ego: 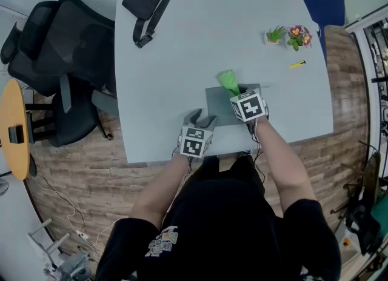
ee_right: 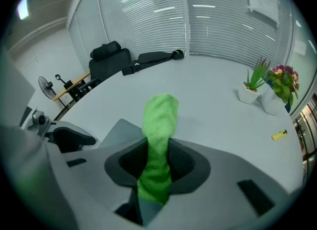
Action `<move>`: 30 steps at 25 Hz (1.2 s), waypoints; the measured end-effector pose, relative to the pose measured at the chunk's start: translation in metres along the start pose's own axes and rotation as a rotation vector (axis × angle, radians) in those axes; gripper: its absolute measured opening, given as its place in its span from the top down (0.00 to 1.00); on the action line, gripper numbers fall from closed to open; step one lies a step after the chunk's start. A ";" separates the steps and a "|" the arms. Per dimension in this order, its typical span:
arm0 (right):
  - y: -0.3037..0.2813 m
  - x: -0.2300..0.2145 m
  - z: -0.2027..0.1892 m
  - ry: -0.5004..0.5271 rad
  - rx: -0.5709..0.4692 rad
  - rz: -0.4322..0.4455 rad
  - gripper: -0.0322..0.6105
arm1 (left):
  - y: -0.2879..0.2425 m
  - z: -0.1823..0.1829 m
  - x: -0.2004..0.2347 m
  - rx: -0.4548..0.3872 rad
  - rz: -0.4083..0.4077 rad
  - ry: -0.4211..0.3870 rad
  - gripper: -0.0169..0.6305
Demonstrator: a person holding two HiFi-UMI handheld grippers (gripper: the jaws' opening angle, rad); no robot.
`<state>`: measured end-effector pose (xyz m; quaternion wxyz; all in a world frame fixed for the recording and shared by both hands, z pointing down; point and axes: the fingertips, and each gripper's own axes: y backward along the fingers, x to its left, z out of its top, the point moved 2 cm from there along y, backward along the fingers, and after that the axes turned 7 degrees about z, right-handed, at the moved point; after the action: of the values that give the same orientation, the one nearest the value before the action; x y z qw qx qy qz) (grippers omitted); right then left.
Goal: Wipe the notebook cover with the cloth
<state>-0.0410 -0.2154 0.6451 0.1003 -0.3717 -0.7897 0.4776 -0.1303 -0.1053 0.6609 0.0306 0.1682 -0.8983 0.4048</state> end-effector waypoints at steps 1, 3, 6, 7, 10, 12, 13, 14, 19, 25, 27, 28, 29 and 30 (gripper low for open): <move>0.003 -0.005 -0.002 -0.009 -0.001 -0.009 0.78 | 0.000 0.000 0.000 -0.001 0.000 0.000 0.59; 0.009 -0.017 -0.008 -0.033 -0.006 -0.029 0.78 | 0.000 0.001 0.000 -0.003 0.000 -0.002 0.59; 0.020 -0.036 -0.016 -0.074 -0.012 -0.059 0.78 | 0.001 0.001 0.000 -0.001 0.001 -0.001 0.59; 0.023 -0.042 -0.019 -0.087 -0.014 -0.068 0.78 | 0.001 0.001 0.000 0.000 0.002 -0.001 0.59; 0.032 -0.058 -0.028 -0.128 -0.024 -0.090 0.78 | 0.001 0.001 0.000 0.000 0.003 -0.001 0.59; 0.037 -0.069 -0.033 -0.155 -0.030 -0.105 0.78 | 0.001 0.001 0.000 -0.001 0.003 0.000 0.59; 0.040 -0.073 -0.035 -0.169 -0.033 -0.112 0.78 | 0.001 0.001 0.000 -0.002 0.003 0.000 0.59; 0.042 -0.078 -0.038 -0.183 -0.037 -0.118 0.78 | 0.001 0.001 0.000 -0.002 0.003 0.000 0.59; 0.053 -0.097 -0.050 -0.251 -0.049 -0.143 0.78 | 0.000 0.001 0.001 0.000 0.002 0.002 0.59; 0.067 -0.102 -0.059 -0.288 -0.087 -0.136 0.78 | 0.001 0.001 0.001 -0.002 -0.001 0.006 0.59; 0.072 -0.101 -0.059 -0.276 -0.103 -0.131 0.78 | 0.001 0.001 0.002 0.001 -0.002 0.010 0.59; 0.075 -0.101 -0.059 -0.266 -0.111 -0.130 0.78 | 0.001 0.001 0.002 0.003 -0.002 0.012 0.59; 0.079 -0.101 -0.058 -0.256 -0.119 -0.129 0.78 | 0.000 0.001 0.003 0.007 0.000 0.015 0.59; 0.083 -0.101 -0.056 -0.248 -0.129 -0.129 0.78 | 0.000 0.002 0.004 0.010 0.005 0.020 0.59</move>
<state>0.0994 -0.2245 0.6259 0.0085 -0.2641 -0.8474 0.4605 -0.1336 -0.1076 0.6604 0.0375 0.1621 -0.8962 0.4112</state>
